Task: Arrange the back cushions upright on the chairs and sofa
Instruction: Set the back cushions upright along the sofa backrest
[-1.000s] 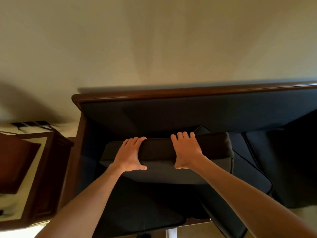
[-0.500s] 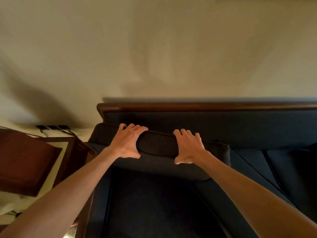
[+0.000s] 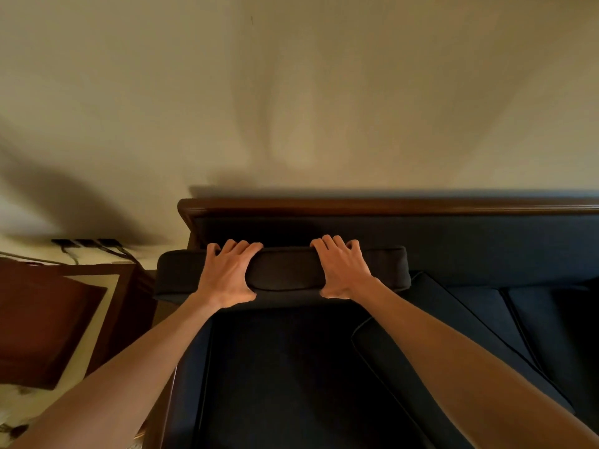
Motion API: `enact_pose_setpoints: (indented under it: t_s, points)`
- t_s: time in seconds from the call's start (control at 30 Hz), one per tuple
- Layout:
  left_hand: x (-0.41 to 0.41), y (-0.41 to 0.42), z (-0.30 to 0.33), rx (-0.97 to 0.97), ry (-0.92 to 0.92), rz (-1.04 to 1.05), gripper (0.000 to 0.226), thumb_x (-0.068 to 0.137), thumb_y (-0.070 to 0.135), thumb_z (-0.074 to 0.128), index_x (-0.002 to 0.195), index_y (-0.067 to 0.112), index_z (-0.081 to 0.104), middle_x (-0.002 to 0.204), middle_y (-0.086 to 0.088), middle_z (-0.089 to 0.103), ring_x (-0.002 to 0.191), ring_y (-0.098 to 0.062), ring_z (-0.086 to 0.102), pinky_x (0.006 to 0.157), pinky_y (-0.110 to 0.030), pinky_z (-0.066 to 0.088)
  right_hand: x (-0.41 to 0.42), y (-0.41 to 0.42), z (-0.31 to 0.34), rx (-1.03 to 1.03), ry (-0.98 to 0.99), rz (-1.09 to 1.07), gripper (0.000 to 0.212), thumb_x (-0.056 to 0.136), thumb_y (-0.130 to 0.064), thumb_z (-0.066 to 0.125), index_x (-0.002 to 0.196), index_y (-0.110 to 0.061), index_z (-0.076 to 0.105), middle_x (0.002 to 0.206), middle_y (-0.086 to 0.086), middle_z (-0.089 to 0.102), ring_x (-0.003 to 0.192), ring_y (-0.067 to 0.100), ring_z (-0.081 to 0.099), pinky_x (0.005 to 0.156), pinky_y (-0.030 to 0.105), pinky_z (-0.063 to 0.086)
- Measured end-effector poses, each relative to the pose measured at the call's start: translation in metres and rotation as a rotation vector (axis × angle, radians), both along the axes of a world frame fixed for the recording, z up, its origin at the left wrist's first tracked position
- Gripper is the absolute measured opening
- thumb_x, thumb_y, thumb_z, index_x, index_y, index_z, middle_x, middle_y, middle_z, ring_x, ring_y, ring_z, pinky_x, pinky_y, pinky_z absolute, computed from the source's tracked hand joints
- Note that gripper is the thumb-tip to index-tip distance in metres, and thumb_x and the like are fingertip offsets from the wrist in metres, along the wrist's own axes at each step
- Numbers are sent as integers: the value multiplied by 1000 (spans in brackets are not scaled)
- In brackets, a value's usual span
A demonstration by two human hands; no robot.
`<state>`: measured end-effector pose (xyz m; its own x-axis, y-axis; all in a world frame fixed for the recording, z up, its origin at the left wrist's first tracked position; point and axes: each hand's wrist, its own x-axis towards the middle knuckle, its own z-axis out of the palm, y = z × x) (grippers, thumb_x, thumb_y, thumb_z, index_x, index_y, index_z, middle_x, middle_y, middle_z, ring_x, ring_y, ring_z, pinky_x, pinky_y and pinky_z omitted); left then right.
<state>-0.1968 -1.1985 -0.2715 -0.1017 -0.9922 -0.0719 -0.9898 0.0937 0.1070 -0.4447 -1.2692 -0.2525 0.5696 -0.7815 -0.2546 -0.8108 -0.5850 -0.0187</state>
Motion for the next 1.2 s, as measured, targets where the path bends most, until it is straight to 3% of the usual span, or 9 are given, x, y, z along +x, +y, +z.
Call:
enact_pose_setpoints:
  t_s: [0.5,0.8,1.07,1.2]
  points:
    - [-15,-27,-43,66,17,-41,101,52,48,83,141,26,42,130,3,55,121,-24,48,102,-49,31,-19,-19,-49,130,-34,-74,100,63,-42,82,145,-21,29,141,2,41,130,26,41,108,52,35]
    - [-15,-69,-42,163,56,35,110,56,45,86,147,26,29,142,0,44,135,-25,38,116,-50,19,-14,-50,-60,91,-35,-127,108,69,-43,78,154,-23,15,154,2,30,144,28,25,114,68,10]
    - [-12,-65,-47,151,39,83,110,56,49,86,147,28,28,142,1,45,133,-26,39,115,-49,22,-8,-65,-57,111,-32,-98,108,71,-40,78,155,-24,13,157,3,27,147,28,22,114,69,8]
    - [-5,-76,-47,169,49,91,112,61,49,85,151,31,21,149,1,38,141,-26,29,118,-55,11,-6,-64,-58,92,-54,-157,108,75,-38,76,157,-23,7,160,2,18,149,26,11,113,69,7]
